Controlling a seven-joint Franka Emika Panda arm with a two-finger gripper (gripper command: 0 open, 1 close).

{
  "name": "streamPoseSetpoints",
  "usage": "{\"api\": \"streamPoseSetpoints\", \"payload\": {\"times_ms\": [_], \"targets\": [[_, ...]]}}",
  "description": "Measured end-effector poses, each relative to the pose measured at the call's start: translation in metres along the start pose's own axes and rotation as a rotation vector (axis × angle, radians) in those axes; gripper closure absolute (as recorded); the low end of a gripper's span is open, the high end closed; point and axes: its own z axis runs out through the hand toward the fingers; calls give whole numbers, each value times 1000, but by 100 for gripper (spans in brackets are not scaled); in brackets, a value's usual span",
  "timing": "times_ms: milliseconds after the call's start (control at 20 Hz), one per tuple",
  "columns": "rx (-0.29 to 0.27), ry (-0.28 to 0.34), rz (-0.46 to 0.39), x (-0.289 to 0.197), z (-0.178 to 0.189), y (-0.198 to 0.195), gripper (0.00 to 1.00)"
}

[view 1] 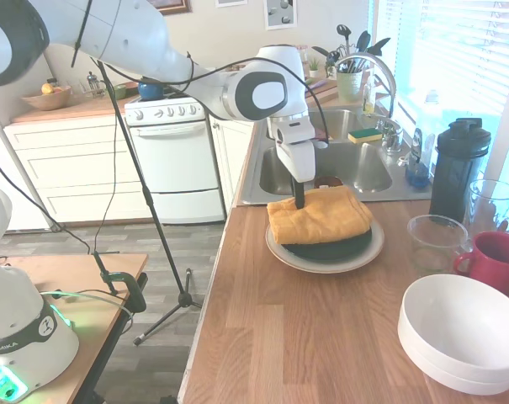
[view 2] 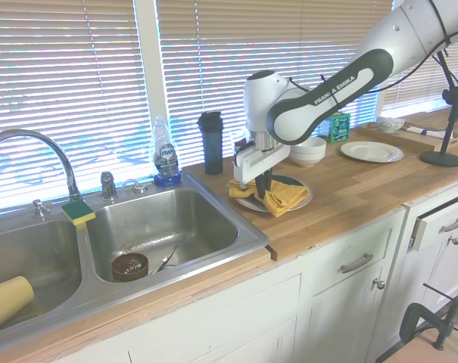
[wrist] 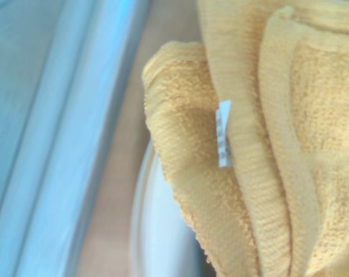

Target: Wipe the blue plate in clockwise motion

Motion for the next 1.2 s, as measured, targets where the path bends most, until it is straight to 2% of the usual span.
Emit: {"api": "streamPoseSetpoints", "payload": {"times_ms": [350,650,900,1200], "targets": [[-14,27,89,57,6,6,100],[-39,44,123,78,10,26,100],[-49,47,133,72,6,56,100],[-49,41,106,37,2,88,100]]}}
